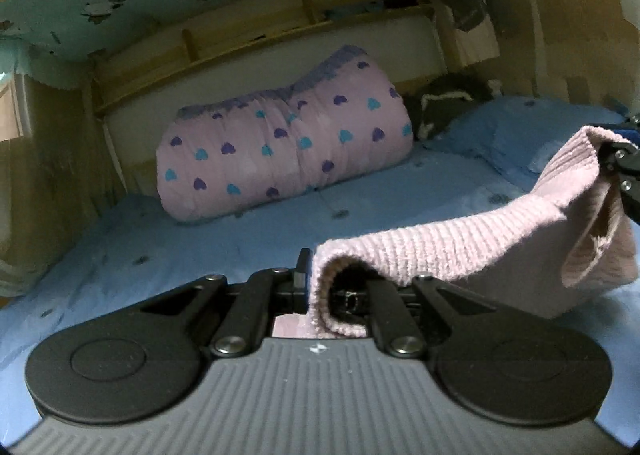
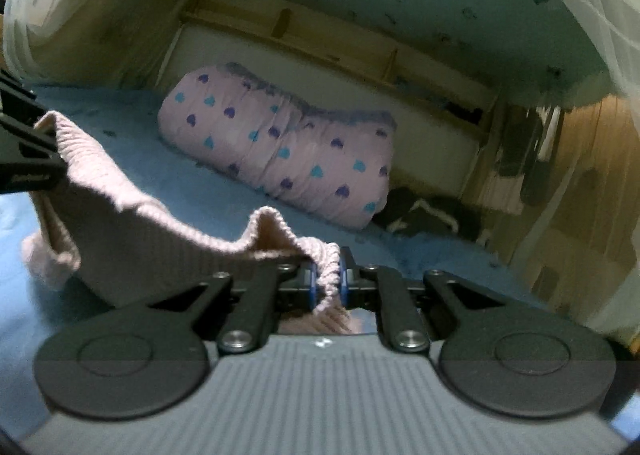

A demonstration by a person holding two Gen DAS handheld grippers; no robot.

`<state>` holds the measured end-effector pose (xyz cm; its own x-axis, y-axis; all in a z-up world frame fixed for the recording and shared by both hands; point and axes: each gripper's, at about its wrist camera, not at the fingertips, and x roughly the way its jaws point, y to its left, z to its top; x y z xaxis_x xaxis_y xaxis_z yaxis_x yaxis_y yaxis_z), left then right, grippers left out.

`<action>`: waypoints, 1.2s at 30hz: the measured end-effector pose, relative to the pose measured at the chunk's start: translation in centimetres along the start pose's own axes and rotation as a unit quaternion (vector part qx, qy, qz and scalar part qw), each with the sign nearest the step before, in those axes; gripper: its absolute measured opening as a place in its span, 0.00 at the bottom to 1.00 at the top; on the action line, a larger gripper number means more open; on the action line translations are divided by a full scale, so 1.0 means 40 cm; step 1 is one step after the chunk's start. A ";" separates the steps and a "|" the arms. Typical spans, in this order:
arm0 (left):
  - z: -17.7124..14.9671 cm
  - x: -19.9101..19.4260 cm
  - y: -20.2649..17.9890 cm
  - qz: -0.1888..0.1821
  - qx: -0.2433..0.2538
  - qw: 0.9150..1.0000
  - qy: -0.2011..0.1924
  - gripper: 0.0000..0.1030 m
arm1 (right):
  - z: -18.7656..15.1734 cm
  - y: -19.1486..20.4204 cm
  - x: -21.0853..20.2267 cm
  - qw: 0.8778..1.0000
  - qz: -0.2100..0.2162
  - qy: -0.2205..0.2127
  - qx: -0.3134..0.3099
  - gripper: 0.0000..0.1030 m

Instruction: Fold small clothes

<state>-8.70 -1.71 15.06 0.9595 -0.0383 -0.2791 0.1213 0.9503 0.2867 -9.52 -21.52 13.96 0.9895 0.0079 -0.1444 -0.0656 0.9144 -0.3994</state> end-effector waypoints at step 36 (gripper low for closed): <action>-0.114 0.763 -0.074 -0.002 0.035 0.985 0.167 0.11 | -0.190 0.112 0.670 0.981 0.008 0.182 -0.065 0.15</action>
<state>19.08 -4.28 1.52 0.8237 0.0727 -0.5623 0.1533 0.9263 0.3443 15.71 -20.29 1.44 0.8787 -0.1446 -0.4550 -0.1200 0.8555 -0.5037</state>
